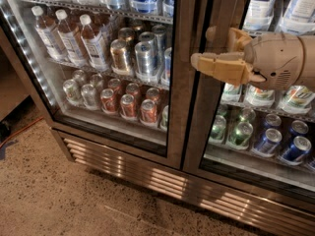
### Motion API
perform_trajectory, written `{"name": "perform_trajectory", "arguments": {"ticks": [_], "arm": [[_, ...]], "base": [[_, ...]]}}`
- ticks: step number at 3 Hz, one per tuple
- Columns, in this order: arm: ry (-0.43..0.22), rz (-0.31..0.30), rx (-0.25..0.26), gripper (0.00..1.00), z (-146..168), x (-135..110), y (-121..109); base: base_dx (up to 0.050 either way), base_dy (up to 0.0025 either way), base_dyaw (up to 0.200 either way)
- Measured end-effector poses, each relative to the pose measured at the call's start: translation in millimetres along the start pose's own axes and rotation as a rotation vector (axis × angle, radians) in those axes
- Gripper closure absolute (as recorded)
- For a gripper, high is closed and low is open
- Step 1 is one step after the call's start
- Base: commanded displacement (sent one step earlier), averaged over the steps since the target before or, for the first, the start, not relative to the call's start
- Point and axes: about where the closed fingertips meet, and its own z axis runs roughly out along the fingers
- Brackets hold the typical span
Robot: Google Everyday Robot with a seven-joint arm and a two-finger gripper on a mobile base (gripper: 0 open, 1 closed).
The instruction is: Open right fridge door
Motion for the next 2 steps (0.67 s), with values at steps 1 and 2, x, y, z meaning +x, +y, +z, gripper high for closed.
{"name": "perform_trajectory", "arguments": {"ticks": [1, 2], "arm": [[0.0, 0.0, 0.0, 1.0, 0.0, 0.0, 0.0], [0.0, 0.0, 0.0, 1.0, 0.0, 0.0, 0.0]], "base": [[-0.05, 0.0, 0.0], [-0.05, 0.00005, 0.0]]}}
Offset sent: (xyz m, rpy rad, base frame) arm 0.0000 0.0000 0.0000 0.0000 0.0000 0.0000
